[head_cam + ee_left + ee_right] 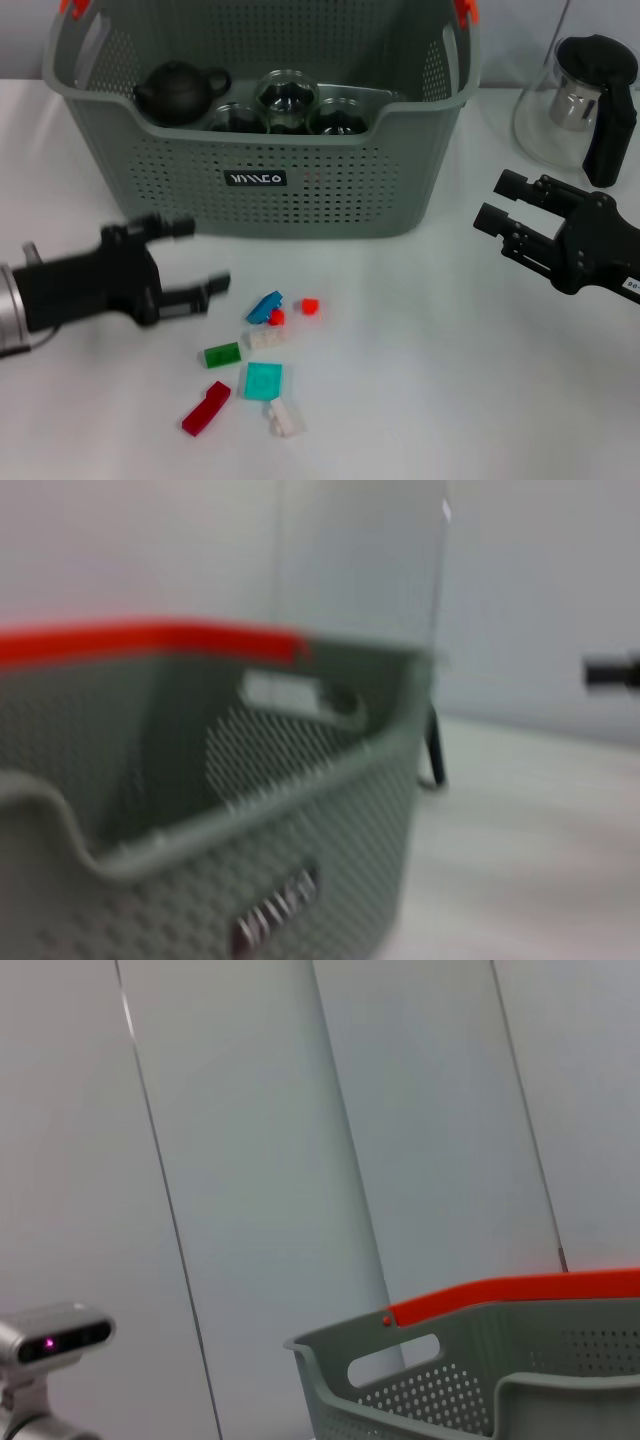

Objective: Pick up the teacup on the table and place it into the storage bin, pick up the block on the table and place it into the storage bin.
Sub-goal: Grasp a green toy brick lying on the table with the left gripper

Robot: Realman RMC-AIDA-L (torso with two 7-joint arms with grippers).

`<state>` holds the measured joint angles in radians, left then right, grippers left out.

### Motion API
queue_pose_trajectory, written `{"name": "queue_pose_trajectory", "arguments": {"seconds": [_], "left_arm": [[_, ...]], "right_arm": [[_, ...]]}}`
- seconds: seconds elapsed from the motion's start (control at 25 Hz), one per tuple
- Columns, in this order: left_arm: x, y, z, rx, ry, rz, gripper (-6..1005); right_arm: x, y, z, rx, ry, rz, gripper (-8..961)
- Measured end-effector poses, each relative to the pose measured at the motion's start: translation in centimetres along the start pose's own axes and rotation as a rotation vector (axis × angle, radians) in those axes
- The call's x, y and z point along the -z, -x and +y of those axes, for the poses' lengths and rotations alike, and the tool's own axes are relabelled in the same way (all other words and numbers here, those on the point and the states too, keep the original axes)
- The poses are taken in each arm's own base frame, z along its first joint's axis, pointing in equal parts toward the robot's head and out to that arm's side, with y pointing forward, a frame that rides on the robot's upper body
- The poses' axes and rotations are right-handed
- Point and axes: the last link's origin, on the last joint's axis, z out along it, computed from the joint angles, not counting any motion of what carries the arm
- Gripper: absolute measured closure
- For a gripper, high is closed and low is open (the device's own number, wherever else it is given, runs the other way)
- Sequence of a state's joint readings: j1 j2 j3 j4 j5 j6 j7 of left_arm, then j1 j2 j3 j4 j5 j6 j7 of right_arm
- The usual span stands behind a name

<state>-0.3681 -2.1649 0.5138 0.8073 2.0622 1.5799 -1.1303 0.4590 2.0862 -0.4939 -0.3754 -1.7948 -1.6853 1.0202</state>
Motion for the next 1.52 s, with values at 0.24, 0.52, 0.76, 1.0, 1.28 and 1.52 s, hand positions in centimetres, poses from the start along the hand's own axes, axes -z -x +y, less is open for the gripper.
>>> {"name": "queue_pose_trajectory", "arguments": {"seconds": [0.24, 0.52, 0.76, 1.0, 1.28, 1.52], "left_arm": [[0.0, 1.6, 1.2, -0.023, 0.075, -0.1, 156], [0.2, 2.3, 2.3, -0.037, 0.195, -0.196, 158], [0.6, 3.3, 2.7, -0.075, 0.214, -0.248, 157], [0.9, 3.7, 2.8, -0.145, 0.21, -0.251, 160], [1.1, 4.2, 2.9, -0.145, 0.206, -0.27, 207], [1.4, 4.8, 3.3, -0.134, 0.211, -0.291, 273]], "right_arm": [[0.0, 0.0, 0.0, 0.0, 0.002, -0.001, 377], [0.1, 0.0, 0.1, -0.002, 0.002, -0.003, 377], [0.2, -0.1, 0.0, -0.003, -0.006, 0.0, 377], [0.3, -0.2, 0.0, -0.004, -0.009, 0.001, 377], [0.4, -0.3, 0.1, -0.007, -0.013, 0.003, 377], [0.5, -0.3, 0.1, -0.008, -0.014, 0.004, 376]]}}
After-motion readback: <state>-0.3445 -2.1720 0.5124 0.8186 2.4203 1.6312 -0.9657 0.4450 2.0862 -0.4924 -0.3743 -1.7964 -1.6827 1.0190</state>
